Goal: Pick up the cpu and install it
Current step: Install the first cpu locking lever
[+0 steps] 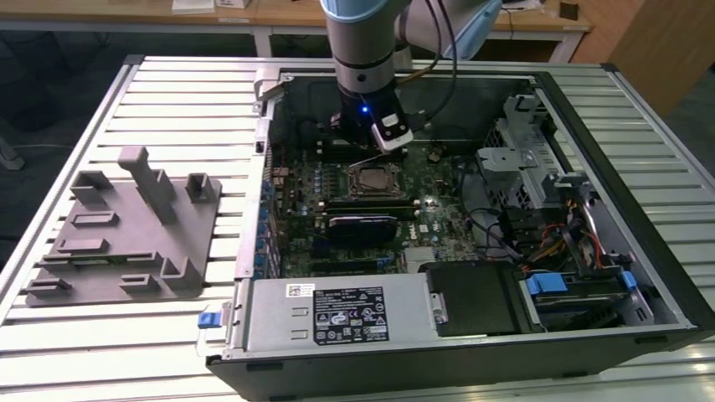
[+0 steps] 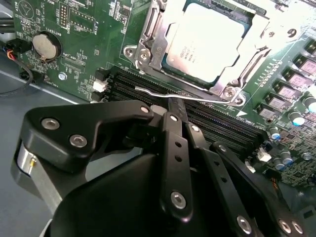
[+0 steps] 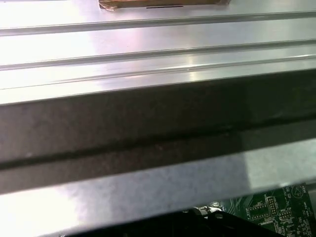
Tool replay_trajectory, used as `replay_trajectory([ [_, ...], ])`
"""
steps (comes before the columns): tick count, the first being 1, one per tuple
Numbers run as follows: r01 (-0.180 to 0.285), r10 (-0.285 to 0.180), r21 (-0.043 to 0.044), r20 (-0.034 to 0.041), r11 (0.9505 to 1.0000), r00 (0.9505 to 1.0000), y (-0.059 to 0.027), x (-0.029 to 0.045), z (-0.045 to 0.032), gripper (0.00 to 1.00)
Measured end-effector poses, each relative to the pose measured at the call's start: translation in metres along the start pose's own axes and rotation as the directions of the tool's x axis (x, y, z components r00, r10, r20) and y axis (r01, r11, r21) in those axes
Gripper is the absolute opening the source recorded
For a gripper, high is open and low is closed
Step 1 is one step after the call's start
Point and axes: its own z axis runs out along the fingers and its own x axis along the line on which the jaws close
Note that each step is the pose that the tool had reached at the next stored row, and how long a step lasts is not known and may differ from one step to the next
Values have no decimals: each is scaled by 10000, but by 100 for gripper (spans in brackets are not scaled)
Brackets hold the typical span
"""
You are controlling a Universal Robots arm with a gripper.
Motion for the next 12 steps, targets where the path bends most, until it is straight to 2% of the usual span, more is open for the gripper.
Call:
replay_trajectory([
  [12, -2, 2, -10, -1, 10000, 10000, 33, -17, -138, 11],
])
